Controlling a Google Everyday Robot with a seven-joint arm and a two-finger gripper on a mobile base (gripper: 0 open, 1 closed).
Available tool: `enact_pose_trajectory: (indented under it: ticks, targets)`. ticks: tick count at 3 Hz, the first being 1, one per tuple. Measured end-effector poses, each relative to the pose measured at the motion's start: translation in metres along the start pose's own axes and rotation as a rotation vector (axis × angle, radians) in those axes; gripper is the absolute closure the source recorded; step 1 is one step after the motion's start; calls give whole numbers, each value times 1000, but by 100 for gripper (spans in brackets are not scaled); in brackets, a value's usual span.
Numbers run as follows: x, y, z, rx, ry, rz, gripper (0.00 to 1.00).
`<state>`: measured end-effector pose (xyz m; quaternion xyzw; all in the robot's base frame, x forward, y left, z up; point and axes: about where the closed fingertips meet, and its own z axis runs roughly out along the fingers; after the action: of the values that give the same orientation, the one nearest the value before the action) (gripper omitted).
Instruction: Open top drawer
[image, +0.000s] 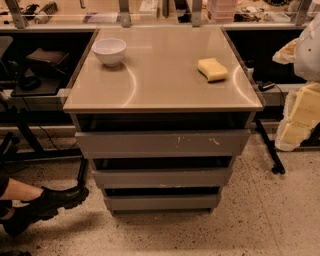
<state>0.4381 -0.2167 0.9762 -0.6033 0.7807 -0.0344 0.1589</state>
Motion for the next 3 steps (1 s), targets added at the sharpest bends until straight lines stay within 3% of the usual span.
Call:
enact_pose_trajectory:
  ticks: [2, 3]
  targets:
    - [-13, 2, 15, -3, -17, -4, 0]
    - [-45, 18, 65, -26, -58, 32, 0]
